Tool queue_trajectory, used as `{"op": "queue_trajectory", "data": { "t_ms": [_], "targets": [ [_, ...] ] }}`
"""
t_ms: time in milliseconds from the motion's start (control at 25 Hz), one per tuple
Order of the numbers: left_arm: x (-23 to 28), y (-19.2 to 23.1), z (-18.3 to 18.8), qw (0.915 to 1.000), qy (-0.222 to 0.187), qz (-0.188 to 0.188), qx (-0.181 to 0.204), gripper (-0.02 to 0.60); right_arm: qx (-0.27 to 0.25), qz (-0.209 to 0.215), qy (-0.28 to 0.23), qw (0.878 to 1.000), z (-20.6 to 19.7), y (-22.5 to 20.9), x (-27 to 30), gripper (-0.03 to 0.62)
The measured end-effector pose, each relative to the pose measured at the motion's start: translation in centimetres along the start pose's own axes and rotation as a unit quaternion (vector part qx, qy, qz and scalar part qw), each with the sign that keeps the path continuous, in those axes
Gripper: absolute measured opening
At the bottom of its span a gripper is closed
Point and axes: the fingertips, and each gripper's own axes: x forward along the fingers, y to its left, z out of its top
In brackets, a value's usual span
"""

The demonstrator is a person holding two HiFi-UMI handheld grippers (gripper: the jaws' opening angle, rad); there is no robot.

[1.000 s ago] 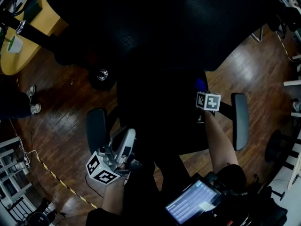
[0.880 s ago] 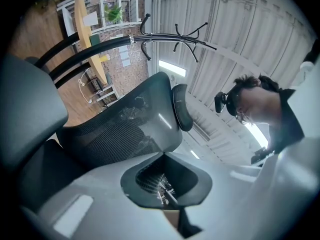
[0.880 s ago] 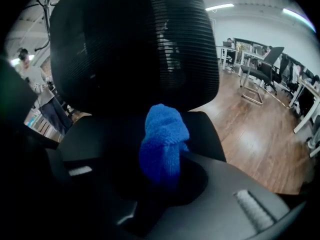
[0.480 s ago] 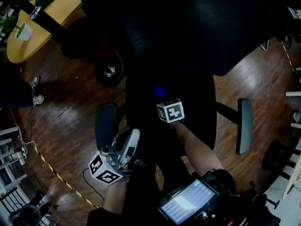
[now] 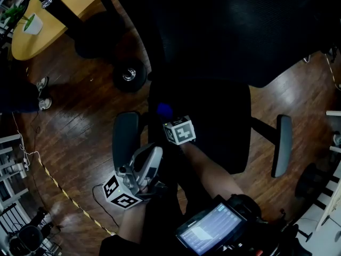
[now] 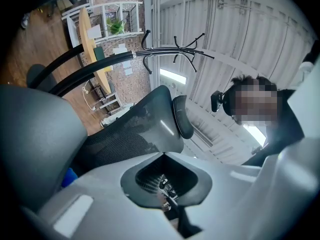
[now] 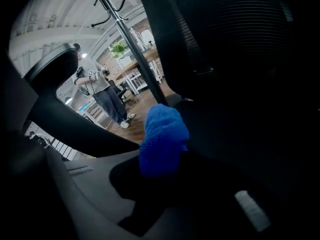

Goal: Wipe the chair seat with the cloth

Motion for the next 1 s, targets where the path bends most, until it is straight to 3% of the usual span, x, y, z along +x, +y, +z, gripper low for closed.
{"op": "queue_trajectory", "data": {
  "t_ms": [280, 520, 600, 720, 1000],
  "targets": [
    [0.8, 0.2, -1.2, 0.9996, 0.025, 0.001, 0.013, -0.009, 0.029, -0.121, -0.005, 0.992, -2.8, -11.8, -5.8, 0.044],
    [1.9, 0.4, -3.4, 0.9984, 0.056, -0.005, 0.007, -0.009, 0.116, -0.218, -0.016, 0.969, -6.4, -22.2, -15.4, 0.044],
    [2.3, 0.3, -4.1, 0.9978, 0.065, -0.010, 0.005, -0.009, 0.141, -0.238, -0.025, 0.961, -7.3, -24.2, -18.3, 0.044],
    [2.9, 0.2, -4.9, 0.9969, 0.077, -0.017, 0.003, -0.009, 0.131, -0.266, -0.042, 0.954, -7.5, -26.3, -21.5, 0.044],
    [3.9, -0.1, -6.3, 0.9957, 0.091, -0.019, -0.003, -0.009, 0.134, -0.292, -0.045, 0.946, -8.0, -27.1, -22.6, 0.044]
  ]
}}
